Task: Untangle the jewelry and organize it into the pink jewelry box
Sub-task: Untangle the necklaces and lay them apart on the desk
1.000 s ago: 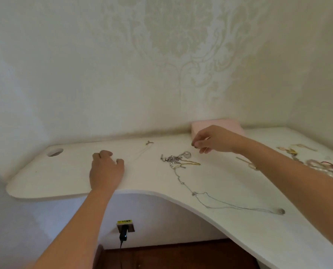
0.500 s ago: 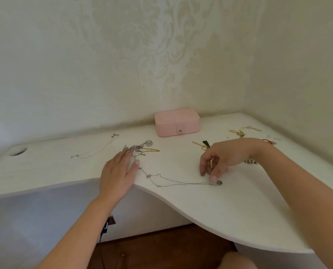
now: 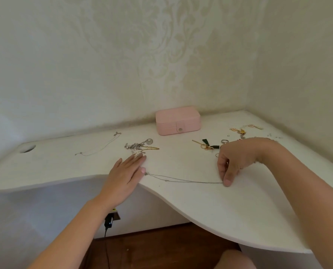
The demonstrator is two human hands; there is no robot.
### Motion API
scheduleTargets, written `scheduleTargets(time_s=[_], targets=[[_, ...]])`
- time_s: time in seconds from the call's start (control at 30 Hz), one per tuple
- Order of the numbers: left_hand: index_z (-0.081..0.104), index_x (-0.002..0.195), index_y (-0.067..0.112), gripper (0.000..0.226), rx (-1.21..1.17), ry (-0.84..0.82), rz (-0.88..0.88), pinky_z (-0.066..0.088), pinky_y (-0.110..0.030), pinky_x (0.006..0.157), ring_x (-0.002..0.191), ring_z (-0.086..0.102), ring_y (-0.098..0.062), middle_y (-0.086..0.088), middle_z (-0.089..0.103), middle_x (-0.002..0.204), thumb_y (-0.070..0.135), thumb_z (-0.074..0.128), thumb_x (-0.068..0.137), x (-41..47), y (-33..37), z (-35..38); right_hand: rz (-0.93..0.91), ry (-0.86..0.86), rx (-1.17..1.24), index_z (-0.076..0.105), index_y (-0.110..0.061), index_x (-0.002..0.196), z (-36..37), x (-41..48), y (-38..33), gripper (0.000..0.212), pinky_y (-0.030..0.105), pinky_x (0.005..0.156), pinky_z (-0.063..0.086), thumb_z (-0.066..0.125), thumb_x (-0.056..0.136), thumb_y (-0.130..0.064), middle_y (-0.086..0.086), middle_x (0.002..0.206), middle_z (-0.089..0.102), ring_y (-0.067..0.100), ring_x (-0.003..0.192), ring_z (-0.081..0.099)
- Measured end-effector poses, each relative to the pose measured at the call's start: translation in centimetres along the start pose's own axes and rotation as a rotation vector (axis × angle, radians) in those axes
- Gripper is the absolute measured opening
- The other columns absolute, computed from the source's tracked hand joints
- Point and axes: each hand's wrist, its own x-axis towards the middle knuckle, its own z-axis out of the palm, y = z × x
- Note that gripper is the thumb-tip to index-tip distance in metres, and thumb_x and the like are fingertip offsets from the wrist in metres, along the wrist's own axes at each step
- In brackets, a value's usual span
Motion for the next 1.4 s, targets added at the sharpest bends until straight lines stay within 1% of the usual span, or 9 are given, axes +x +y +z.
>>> scheduleTargets(time_s=[0.33, 0.47, 0.6, 0.73, 0.9, 1.1, 1.23, 1.3, 1.4], targets=[[0.017, 0.151, 0.024, 0.088, 0.059, -0.06, -0.238, 0.003, -0.029, 0.117, 0.146, 0.005, -0.01, 0.007, 0.009, 0.158, 0.075, 0.012, 0.08, 0.4, -0.7, -0.6, 0.165, -0.041, -0.089, 0.07, -0.031, 0.066, -1.0, -1.2, 1.4, 0.011, 0.008, 0.045, 0.035, 0.081, 0.068, -0.032, -0.018, 0.048, 0.061, -0.006, 0.041, 0.051], [0.015, 0.151, 0.022, 0.064, 0.086, -0.045, -0.278, -0.003, -0.034, 0.118, 0.147, -0.002, -0.016, -0.001, 0.004, 0.159, 0.054, 0.026, 0.097, 0.6, -0.2, -0.5, 0.183, -0.037, -0.119, 0.07, -0.031, 0.068, -1.0, -1.2, 1.5, 0.012, 0.009, 0.044, 0.034, 0.081, 0.069, -0.032, -0.017, 0.045, 0.059, -0.006, 0.037, 0.048], [0.027, 0.148, 0.022, 0.072, -0.002, 0.083, -0.046, -0.007, -0.029, 0.116, 0.144, -0.007, -0.01, 0.004, 0.005, 0.157, 0.059, 0.018, 0.086, 0.6, 1.7, -0.1, 0.184, -0.042, -0.147, 0.068, -0.031, 0.066, -1.0, -1.1, 1.7, 0.013, 0.011, 0.047, 0.035, 0.08, 0.069, -0.034, -0.016, 0.048, 0.059, -0.006, 0.037, 0.048], [0.026, 0.146, 0.033, 0.056, -0.06, -0.04, 0.213, -0.001, -0.019, 0.117, 0.139, -0.003, 0.01, 0.022, 0.008, 0.152, 0.051, 0.023, 0.093, 0.7, 6.5, 0.6, 0.162, -0.063, -0.073, 0.07, -0.028, 0.069, -1.0, -0.9, 2.1, 0.013, 0.014, 0.053, 0.039, 0.082, 0.067, -0.032, -0.011, 0.064, 0.066, 0.002, 0.057, 0.056], [0.013, 0.15, 0.032, 0.058, -0.016, -0.205, 0.151, 0.001, -0.016, 0.114, 0.142, 0.004, 0.003, 0.021, 0.012, 0.154, 0.05, 0.031, 0.097, 1.2, 8.5, 1.0, 0.122, -0.084, 0.077, 0.072, -0.021, 0.076, -1.3, -0.9, 2.6, 0.009, 0.012, 0.053, 0.046, 0.08, 0.072, -0.021, -0.011, 0.063, 0.068, 0.003, 0.06, 0.062], [0.015, 0.149, 0.035, 0.079, 0.018, -0.178, 0.139, -0.01, -0.011, 0.108, 0.141, 0.001, 0.006, 0.026, 0.005, 0.15, 0.075, 0.01, 0.081, 0.4, 6.4, 0.7, 0.125, -0.043, 0.101, 0.074, -0.021, 0.073, -1.1, -0.6, 2.5, 0.011, 0.015, 0.059, 0.05, 0.083, 0.069, -0.024, -0.007, 0.066, 0.07, 0.004, 0.058, 0.064], [0.031, 0.141, 0.038, 0.075, -0.042, -0.177, 0.1, 0.013, -0.021, 0.115, 0.137, 0.016, 0.006, 0.024, 0.016, 0.148, 0.079, 0.018, 0.079, -1.4, 5.7, -0.3, 0.07, 0.03, 0.12, 0.074, -0.021, 0.074, -0.5, -0.4, 1.9, 0.016, 0.013, 0.06, 0.049, 0.084, 0.066, -0.029, -0.008, 0.065, 0.069, 0.004, 0.057, 0.061], [0.04, 0.131, 0.035, 0.057, -0.074, -0.164, 0.045, 0.034, -0.023, 0.105, 0.125, 0.039, 0.0, 0.026, 0.025, 0.142, 0.069, 0.031, 0.085, -2.0, 5.5, -1.1, 0.054, 0.05, 0.116, 0.074, -0.022, 0.073, -0.3, -0.4, 1.5, 0.015, 0.011, 0.057, 0.045, 0.084, 0.065, -0.031, -0.009, 0.064, 0.068, 0.002, 0.056, 0.06], [0.051, 0.116, 0.026, 0.029, -0.095, -0.084, 0.006, 0.043, -0.027, 0.094, 0.117, 0.05, -0.005, 0.018, 0.044, 0.136, 0.044, 0.041, 0.096, -2.1, 5.4, -1.6, 0.05, 0.057, 0.073, 0.072, -0.027, 0.07, -0.2, -0.4, 1.0, 0.013, 0.012, 0.059, 0.042, 0.083, 0.066, -0.032, -0.011, 0.062, 0.066, 0.001, 0.056, 0.059]])
